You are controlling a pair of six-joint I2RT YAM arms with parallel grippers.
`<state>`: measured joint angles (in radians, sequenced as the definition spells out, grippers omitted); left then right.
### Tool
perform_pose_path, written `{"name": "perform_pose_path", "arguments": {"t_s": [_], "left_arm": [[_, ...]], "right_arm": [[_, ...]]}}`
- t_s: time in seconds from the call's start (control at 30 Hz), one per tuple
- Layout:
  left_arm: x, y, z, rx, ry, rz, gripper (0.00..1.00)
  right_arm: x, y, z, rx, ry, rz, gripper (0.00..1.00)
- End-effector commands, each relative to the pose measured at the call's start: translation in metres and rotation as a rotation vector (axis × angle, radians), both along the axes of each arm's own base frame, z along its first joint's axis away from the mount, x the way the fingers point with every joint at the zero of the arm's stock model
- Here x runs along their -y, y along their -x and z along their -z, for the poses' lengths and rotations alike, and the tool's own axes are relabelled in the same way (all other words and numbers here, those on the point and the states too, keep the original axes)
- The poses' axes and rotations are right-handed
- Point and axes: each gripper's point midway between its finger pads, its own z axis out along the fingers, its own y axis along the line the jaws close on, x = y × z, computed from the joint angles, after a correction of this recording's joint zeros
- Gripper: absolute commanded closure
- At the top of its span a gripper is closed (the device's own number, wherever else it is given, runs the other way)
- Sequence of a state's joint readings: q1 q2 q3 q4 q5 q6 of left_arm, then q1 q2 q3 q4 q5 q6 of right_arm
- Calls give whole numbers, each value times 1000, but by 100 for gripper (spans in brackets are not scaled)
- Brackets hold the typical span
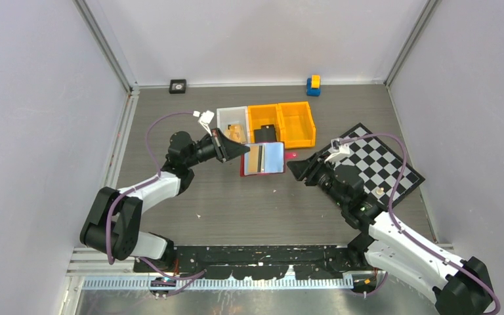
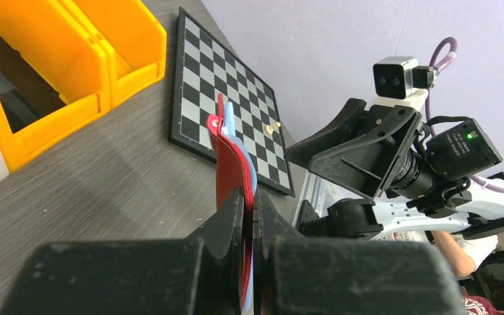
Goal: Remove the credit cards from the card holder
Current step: Remove the credit card from the card holder.
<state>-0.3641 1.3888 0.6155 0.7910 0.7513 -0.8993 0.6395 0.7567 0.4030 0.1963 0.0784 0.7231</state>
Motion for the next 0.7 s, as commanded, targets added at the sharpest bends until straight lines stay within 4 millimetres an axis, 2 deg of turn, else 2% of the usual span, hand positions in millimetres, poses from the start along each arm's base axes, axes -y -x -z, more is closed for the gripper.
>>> {"name": "perform_pose_path", "arguments": {"t_s": [0.0,0.2,0.4,0.53,0.67], "left_arm": [[-4,1,-11,62,9,-14,100],[-3,2,-13,67,11,-10,100],[-3,2,-13,68,11,-9,100],[-1,3,-14,71,11,-3,100],[0,4,-14,69,14,5,100]], "right_arm": [[13,-6,-32,80,-20,71,50],[14,2,-38,122,-33,43,47],[-13,16,-49,178,-73,-127,48],[-29,16,-46,169,-80,-200,51],[-37,7,-37,132,-65,-207,60]]}}
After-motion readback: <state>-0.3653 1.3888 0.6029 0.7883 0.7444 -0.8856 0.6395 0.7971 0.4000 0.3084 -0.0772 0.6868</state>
